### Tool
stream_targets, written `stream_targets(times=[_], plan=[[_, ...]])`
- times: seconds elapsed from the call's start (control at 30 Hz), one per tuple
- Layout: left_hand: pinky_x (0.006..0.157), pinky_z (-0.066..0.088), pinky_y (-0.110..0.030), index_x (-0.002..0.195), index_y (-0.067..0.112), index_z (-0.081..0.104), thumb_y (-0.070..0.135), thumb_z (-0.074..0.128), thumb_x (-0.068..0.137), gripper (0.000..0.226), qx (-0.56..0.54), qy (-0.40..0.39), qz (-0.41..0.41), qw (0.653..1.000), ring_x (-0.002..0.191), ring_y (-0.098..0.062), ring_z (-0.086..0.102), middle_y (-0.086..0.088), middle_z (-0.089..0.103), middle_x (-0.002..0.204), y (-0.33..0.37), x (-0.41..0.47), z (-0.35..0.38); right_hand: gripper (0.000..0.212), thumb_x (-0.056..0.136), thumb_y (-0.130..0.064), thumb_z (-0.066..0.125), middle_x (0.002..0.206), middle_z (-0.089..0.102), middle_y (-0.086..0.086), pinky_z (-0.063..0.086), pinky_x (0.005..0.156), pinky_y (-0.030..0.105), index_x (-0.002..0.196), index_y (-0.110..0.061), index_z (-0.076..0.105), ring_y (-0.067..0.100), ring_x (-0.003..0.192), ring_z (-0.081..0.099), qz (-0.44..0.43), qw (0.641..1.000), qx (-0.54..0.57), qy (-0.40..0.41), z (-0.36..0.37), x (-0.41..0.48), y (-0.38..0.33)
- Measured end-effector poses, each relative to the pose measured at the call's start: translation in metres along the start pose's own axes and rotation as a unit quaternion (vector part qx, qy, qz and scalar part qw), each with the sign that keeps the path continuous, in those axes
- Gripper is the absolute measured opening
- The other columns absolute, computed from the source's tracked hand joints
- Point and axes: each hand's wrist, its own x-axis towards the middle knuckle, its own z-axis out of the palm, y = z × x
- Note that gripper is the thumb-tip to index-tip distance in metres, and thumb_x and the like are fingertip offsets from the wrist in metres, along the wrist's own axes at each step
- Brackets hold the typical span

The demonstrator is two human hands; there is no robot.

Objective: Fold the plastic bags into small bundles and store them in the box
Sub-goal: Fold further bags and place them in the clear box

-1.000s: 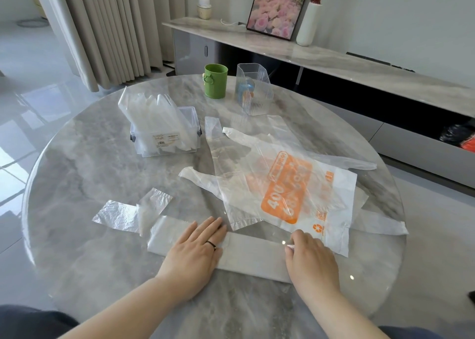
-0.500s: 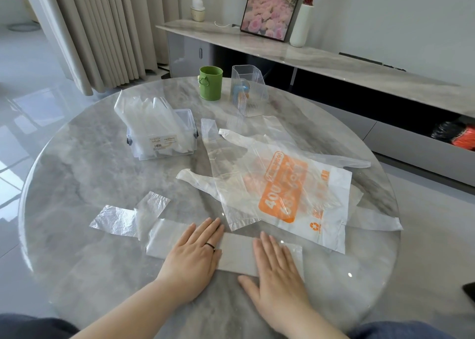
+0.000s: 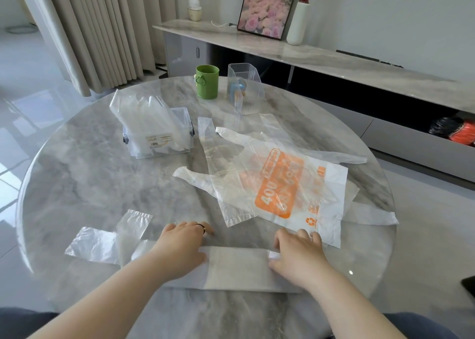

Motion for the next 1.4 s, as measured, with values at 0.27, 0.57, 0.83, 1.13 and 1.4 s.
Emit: stream_targets(times=[0.27,0.57,0.83,1.13,1.4], plan=[[0.084,0.023,-0.017,0.116,0.019,0.05,0.031,0.061,0.085,0.035,-0.019,-0.146,-0.004,0.989,0.091,-0.012,0.037,0.009,0.044,0.092,0.007,0.01,-0.019,0.035,0.084,-0.022,0.051,0.101,0.037,-0.008,0.018,0.093,0.026,0.059,-0.035,0.031,0.014,0.102,0.028,-0.08,0.996,0.02,-0.03,-0.016,0.0,0.003],[0.055,0.029,-0.018,0.077,0.015,0.047,0.024,0.068,0.08,0.023,-0.178,-0.18,-0.041,0.967,0.064,-0.01,0.037,0.006,0.041,0.074,0.009,0.017,-0.035,0.018,0.074,-0.036,0.056,0.123,0.052,-0.009,0.014,0.093,0.02,0.091,-0.031,0.062,0.016,0.124,0.037,-0.137,0.967,0.126,0.177,-0.037,0.002,0.022],[0.036,0.036,-0.011,0.06,0.01,0.053,0.006,0.064,0.084,0.027,-0.593,0.048,-0.211,0.776,0.033,-0.005,0.047,0.002,0.052,0.048,-0.017,-0.008,-0.013,0.04,0.07,-0.031,0.048,0.113,0.048,0.002,0.026,0.099,0.027,0.108,-0.018,0.046,0.02,0.107,0.042,-0.222,0.873,0.155,0.405,-0.006,0.003,-0.026],[0.048,0.041,-0.021,0.075,0.008,0.052,0.01,0.057,0.089,0.015,-0.685,0.177,-0.272,0.652,0.05,-0.014,0.047,-0.006,0.049,0.065,-0.048,-0.002,-0.012,0.038,0.087,-0.015,0.051,0.111,0.056,-0.008,0.031,0.078,0.003,0.125,-0.017,0.049,0.011,0.097,0.055,-0.216,0.919,0.307,0.121,0.027,-0.011,-0.079],[0.051,0.052,-0.022,0.1,0.002,0.056,0.01,0.054,0.091,0.012,-0.747,0.148,-0.269,0.589,0.06,-0.017,0.058,-0.008,0.06,0.078,-0.052,0.009,-0.013,0.07,0.089,-0.021,0.058,0.099,0.058,-0.019,0.041,0.072,0.002,0.145,-0.024,0.016,0.001,0.083,0.052,-0.108,0.861,0.495,-0.037,0.025,-0.006,-0.083]])
